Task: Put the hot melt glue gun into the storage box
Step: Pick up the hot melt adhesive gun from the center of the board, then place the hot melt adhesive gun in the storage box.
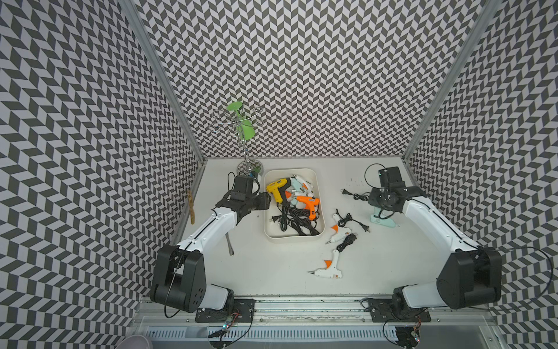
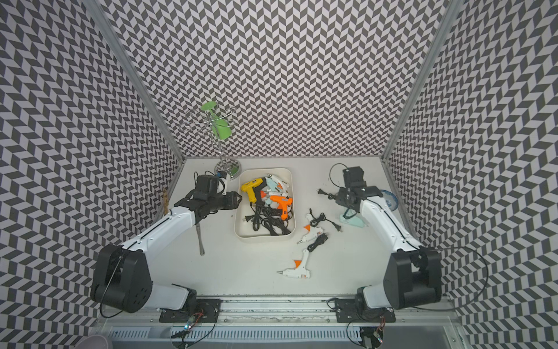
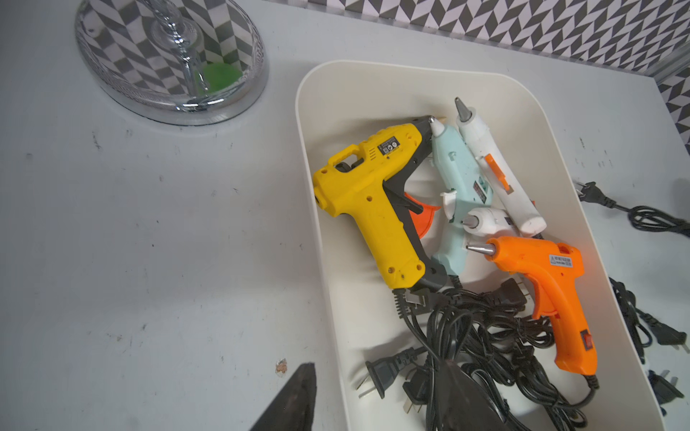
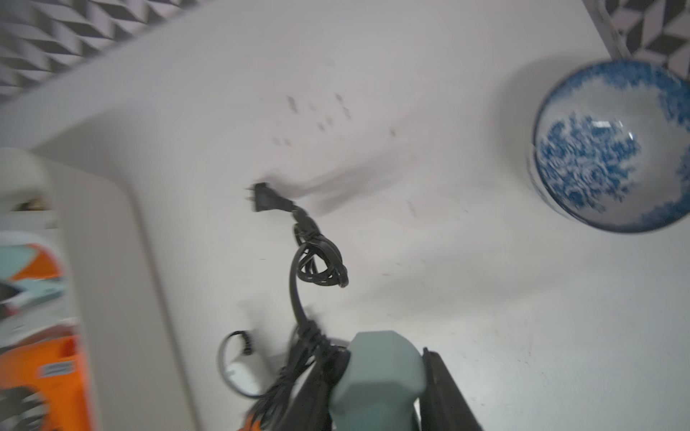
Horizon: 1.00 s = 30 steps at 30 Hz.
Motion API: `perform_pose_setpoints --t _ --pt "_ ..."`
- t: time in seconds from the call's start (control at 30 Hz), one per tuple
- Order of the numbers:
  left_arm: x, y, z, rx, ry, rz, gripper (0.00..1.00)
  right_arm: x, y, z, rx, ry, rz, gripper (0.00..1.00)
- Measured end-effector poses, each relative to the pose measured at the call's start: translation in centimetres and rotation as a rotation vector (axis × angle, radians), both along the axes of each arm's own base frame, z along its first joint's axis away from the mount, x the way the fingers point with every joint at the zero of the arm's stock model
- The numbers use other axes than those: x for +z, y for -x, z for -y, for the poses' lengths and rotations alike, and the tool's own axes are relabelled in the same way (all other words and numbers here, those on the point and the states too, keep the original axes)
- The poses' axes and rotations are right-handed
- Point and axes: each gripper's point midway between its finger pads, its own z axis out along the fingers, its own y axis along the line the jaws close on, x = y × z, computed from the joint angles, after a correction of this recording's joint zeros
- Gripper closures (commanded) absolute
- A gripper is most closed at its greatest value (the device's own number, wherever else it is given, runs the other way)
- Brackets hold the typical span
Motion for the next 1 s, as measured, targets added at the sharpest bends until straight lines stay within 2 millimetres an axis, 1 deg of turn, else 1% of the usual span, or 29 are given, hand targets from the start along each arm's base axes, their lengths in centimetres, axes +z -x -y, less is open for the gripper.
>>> perform_pose_setpoints --t 0.03,0.1,0.13,0.2,0.3,0.43,0.53,0.6,0.67,0.8,0.9,1.0 --pt "0.0 -0.1 -0.3 0.011 -0.001 0.003 0.43 2.0 -0.7 -2.1 0.045 -0.010 0.037 0.91" --pt "-0.2 -0.2 -1.0 0.032 -0.001 0.002 0.43 5.0 -1.6 -5.8 0.118 -0.019 0.088 0.91" --pt "-0.3 -0.2 -1.5 0.046 0.001 -0.002 0.43 6.4 -2.0 -7.7 0.150 -0.022 0.109 0.91" --pt "-0.4 -0.4 -2.2 0.067 0.004 -0.006 0.43 8.4 -2.6 -10.7 0.196 -0.025 0.136 0.91" --pt "-0.4 -0.6 -3.0 0.090 0.006 -0.006 0.43 10.4 -3.4 -13.8 0.242 -0.016 0.166 0.91" --pt "-0.4 -0.6 -3.2 0.098 0.009 -0.007 0.43 12.8 -4.1 -17.2 0.295 -0.015 0.225 0.91" --pt "-0.4 -0.7 -3.5 0.105 0.009 -0.007 0.43 13.7 -4.1 -19.7 0.339 -0.023 0.255 0.91" --pt "-0.4 -0.8 -3.7 0.112 0.009 -0.007 0.43 13.8 -4.2 -21.6 0.370 -0.032 0.263 0.91" --pt "-0.4 -0.8 -4.0 0.120 0.010 -0.007 0.43 13.2 -4.1 -23.5 0.402 -0.037 0.259 0.91" --pt "-0.4 -0.9 -4.5 0.135 0.011 -0.008 0.43 10.0 -3.2 -27.2 0.474 -0.025 0.202 0.91" --pt "-0.4 -0.9 -4.8 0.142 0.013 -0.009 0.42 7.6 -2.0 -29.8 0.530 -0.025 0.171 0.91" --pt "-0.6 -0.9 -4.8 0.144 0.015 -0.013 0.43 5.0 -0.8 -31.9 0.582 -0.038 0.143 0.91"
